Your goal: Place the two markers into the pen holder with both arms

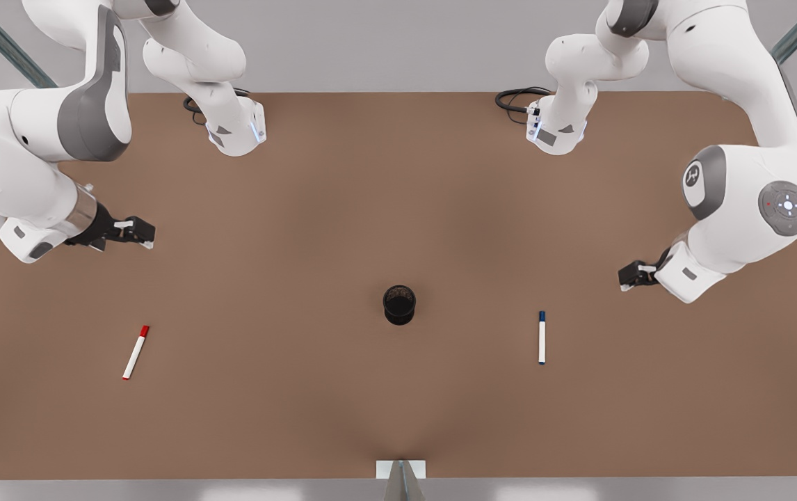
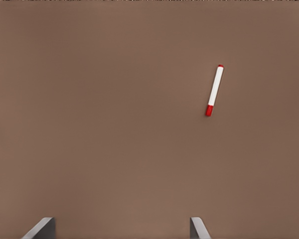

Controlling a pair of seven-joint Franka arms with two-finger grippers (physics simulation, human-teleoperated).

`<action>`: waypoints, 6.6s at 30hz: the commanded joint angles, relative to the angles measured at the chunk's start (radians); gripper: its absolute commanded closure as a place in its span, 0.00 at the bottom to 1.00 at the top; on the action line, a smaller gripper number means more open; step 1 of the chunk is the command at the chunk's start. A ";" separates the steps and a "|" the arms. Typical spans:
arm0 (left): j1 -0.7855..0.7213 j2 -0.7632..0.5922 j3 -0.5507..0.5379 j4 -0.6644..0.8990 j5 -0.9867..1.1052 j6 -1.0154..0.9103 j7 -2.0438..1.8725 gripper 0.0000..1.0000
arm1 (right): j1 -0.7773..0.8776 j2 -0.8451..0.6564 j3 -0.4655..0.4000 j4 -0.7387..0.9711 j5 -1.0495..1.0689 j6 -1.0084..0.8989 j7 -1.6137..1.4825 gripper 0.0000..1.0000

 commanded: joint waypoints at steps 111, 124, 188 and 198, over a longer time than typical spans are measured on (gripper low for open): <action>-0.330 0.312 -0.341 -0.140 -0.687 1.189 1.581 0.79 | 0.011 0.205 -0.098 0.165 -0.033 0.148 -0.081 0.75; -0.391 0.385 -0.357 -0.154 -0.688 1.356 1.584 0.79 | 0.011 0.196 -0.063 0.169 -0.033 0.148 -0.067 0.75; 0.021 -0.094 -0.040 0.018 0.030 -0.161 -0.062 0.00 | 0.835 0.475 -0.081 0.080 -1.093 1.053 1.337 0.72; 0.009 -0.093 -0.040 0.015 0.030 -0.164 -0.077 0.00 | 0.861 0.472 -0.081 -0.032 -1.186 1.056 1.502 0.71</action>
